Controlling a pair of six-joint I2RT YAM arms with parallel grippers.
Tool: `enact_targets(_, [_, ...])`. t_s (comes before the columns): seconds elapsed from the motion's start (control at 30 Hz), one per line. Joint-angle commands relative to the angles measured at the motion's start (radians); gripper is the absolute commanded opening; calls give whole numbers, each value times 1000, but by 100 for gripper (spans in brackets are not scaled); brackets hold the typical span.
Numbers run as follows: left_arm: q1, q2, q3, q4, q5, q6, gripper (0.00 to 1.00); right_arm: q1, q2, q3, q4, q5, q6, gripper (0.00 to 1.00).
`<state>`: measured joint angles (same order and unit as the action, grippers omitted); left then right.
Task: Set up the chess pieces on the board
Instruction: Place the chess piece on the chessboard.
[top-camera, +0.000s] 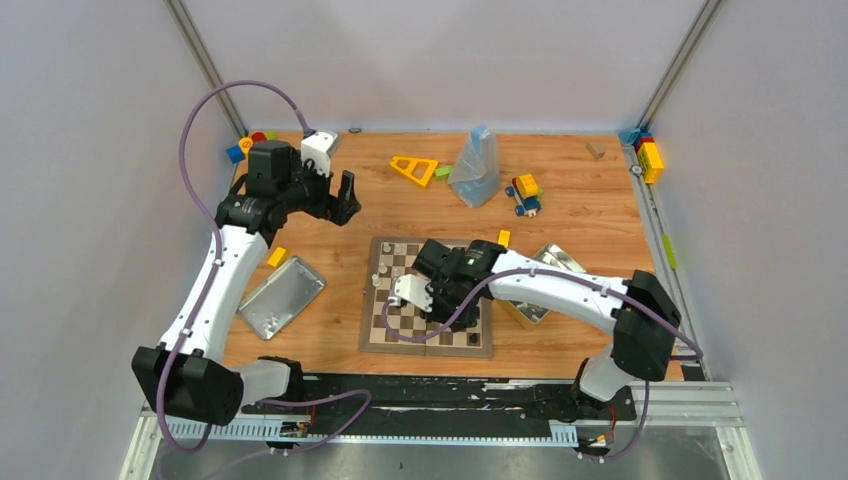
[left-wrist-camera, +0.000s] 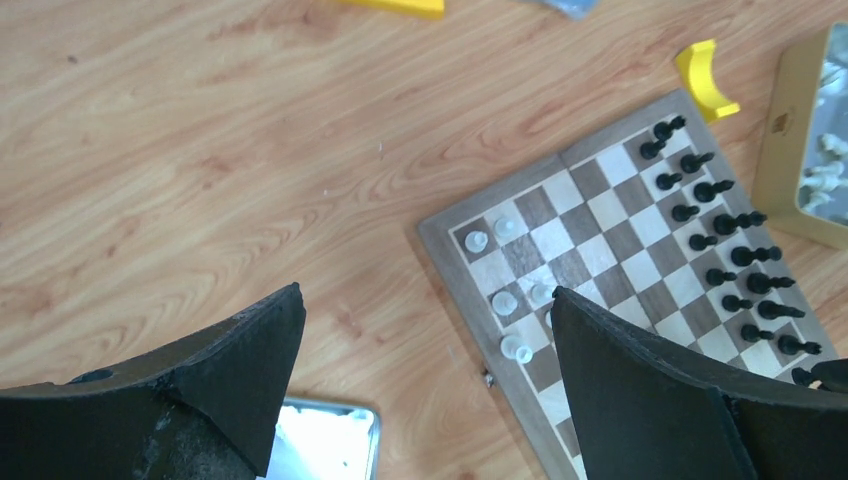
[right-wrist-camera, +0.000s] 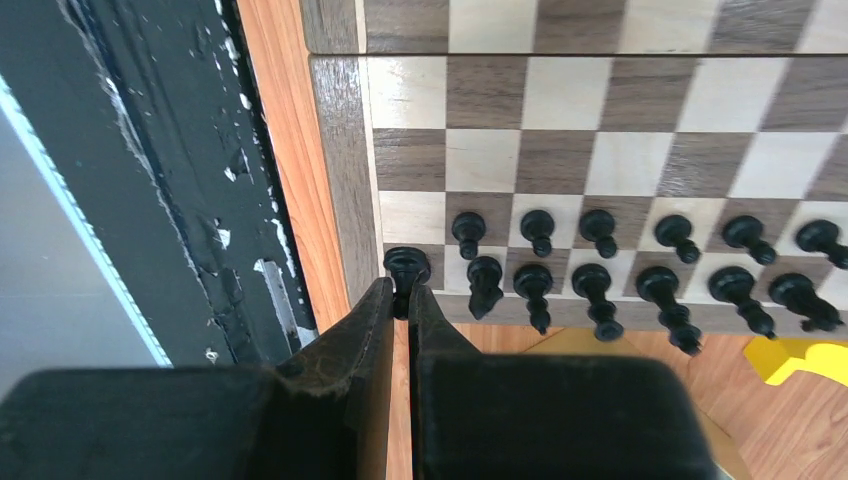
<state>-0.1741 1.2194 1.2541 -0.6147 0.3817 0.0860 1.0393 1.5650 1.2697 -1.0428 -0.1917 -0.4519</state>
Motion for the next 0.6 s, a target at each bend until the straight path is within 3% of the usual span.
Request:
enact_targets(0.0, [8, 8, 22, -64, -48, 22, 100, 52, 59, -6, -26, 115, -19, 0])
enact_targets(0.57, [10, -43, -18, -31, -11, 12, 100, 119, 163, -12, -33, 167, -14, 0])
